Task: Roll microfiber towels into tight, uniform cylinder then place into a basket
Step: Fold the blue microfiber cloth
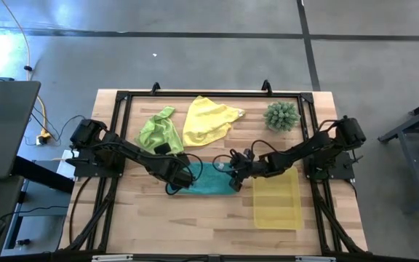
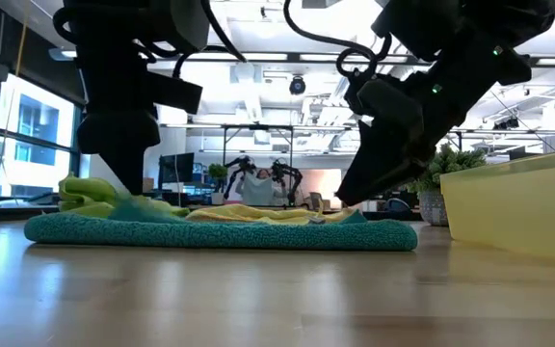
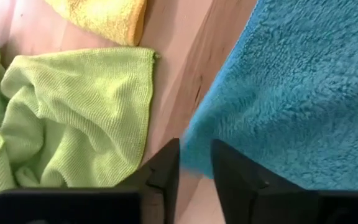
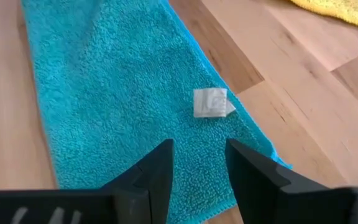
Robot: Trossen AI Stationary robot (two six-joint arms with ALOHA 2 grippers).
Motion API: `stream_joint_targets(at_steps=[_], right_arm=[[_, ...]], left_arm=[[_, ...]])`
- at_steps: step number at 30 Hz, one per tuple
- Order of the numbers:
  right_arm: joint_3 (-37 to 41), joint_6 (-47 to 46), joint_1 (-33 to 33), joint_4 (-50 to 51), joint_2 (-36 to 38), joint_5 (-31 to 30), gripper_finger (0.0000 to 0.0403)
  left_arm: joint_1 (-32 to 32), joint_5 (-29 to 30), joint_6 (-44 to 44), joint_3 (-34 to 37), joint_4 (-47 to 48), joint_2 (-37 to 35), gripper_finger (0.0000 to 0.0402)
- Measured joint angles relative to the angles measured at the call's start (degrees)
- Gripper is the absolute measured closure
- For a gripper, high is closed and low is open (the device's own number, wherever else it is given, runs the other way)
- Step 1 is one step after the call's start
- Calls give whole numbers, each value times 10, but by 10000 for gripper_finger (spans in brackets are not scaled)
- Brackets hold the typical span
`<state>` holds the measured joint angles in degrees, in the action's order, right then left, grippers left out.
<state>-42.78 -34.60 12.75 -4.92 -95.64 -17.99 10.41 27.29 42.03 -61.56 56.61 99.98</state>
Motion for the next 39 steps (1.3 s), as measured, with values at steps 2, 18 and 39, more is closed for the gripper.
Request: stream_joint_targets(at_steps=[2, 18, 39], right_arm=[[0, 0, 0, 0, 0, 0, 263], [-1, 1, -8, 3, -55, -2, 263], [0, -57, 26, -31, -55, 27, 263]], left_arm=[[0, -1, 16, 0, 12, 0, 291], [42, -147, 25, 11, -155, 0, 295], [80, -123, -5, 75, -130, -1, 312]])
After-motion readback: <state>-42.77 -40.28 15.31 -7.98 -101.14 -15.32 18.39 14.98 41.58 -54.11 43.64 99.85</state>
